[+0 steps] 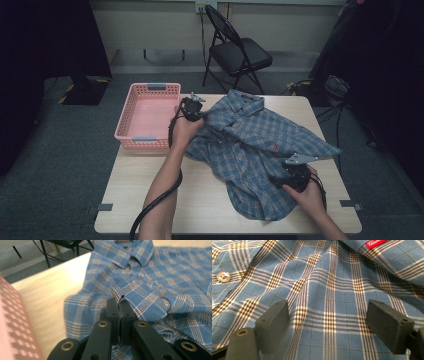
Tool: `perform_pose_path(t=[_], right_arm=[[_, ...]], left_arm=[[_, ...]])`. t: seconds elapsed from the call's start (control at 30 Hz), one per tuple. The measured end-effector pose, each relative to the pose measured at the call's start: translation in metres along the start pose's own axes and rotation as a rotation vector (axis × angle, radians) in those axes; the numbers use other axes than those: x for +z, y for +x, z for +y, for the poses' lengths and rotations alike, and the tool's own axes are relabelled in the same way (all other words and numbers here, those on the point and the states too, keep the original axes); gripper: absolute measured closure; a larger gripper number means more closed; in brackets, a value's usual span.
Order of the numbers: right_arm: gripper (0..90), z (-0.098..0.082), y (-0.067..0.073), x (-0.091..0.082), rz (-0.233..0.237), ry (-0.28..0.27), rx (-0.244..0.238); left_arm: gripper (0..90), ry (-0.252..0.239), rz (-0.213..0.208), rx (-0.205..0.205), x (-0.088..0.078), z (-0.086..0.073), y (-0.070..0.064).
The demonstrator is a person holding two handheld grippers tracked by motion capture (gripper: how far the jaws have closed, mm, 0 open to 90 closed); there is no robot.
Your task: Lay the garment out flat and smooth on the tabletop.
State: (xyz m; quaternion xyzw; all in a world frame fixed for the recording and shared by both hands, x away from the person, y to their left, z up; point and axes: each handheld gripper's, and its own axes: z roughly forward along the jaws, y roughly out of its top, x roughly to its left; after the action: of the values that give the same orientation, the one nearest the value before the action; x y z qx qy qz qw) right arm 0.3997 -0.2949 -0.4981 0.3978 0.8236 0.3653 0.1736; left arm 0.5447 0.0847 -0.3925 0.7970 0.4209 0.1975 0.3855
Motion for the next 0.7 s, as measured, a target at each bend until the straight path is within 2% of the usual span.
perform_pose_path(t=[0.3, 0.47, 0.7], right_arm=[[18.2, 0.0, 0.0, 0.0, 0.0, 0.001, 0.0], [18.1, 0.0, 0.0, 0.0, 0.0, 0.001, 0.0], [18.1, 0.0, 0.0, 0.0, 0.001, 0.001, 0.0]], left_arm=[[88.7, -0.045, 0.049, -0.006, -0.032, 0.022, 0.021], [88.7, -0.059, 0.075, -0.015, -0.049, 0.024, 0.031], [88.7, -0.072, 0.102, -0.022, -0.062, 0.024, 0.04]])
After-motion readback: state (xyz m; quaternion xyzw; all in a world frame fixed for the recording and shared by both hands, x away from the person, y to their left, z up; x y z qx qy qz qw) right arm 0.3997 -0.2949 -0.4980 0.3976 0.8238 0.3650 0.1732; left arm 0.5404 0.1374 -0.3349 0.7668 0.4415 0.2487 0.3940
